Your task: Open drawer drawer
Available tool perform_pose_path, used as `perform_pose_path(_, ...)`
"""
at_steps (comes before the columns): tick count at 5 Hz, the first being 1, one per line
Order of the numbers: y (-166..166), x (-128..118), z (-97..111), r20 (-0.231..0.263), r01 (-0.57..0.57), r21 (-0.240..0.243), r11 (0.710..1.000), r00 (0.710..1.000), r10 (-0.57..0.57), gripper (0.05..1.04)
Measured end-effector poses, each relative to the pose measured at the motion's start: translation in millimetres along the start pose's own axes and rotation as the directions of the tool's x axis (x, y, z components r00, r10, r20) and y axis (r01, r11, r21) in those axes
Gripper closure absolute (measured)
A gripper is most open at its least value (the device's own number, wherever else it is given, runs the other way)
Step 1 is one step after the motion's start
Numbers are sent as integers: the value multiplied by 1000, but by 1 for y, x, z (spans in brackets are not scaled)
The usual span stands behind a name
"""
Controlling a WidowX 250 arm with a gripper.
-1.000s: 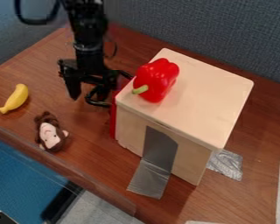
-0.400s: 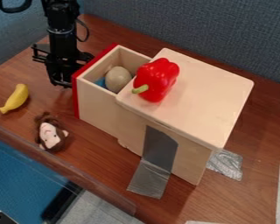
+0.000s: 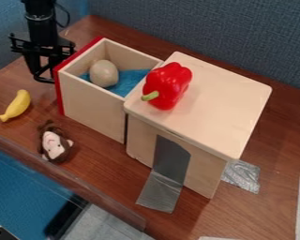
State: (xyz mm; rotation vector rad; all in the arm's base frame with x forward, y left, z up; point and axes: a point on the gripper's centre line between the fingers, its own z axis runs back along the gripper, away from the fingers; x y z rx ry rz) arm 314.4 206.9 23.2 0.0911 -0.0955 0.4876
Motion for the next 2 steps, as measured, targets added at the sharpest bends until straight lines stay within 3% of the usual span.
perform_pose_path(1,1,4,21,52,19,7,1000,998,-19,115)
perform_pose_path(2,8,7,49,115,25,0,1000,993,-25,81)
